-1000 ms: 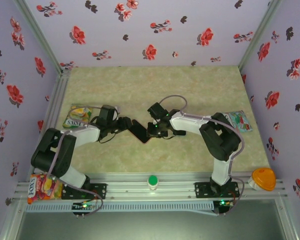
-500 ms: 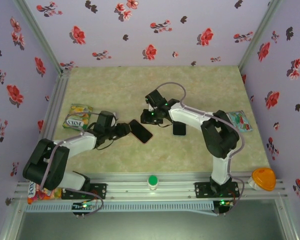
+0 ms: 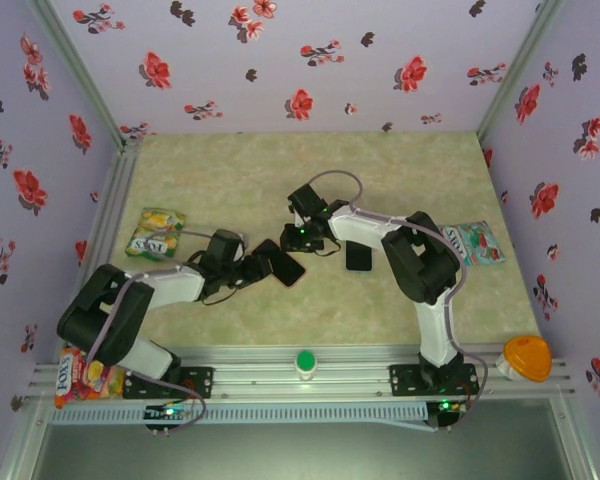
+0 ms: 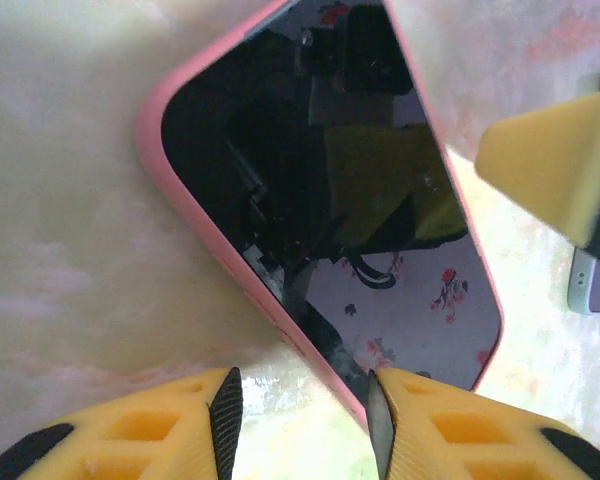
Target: Put the phone into the phone case
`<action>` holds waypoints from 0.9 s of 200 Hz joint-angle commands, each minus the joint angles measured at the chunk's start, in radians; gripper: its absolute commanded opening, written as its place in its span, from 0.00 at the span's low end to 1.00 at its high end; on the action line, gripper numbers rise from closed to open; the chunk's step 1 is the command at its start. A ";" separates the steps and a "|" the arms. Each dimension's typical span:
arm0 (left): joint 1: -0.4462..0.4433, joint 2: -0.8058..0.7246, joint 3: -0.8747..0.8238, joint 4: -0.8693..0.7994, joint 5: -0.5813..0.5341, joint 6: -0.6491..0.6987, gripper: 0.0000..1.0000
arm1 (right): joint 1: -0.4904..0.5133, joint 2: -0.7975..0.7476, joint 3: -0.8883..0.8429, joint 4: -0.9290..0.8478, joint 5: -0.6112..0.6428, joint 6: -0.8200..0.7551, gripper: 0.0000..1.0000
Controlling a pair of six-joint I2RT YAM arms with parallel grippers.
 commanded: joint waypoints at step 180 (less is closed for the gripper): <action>-0.020 0.239 0.279 0.025 0.008 0.051 0.42 | -0.009 -0.067 -0.155 0.066 0.003 0.033 0.27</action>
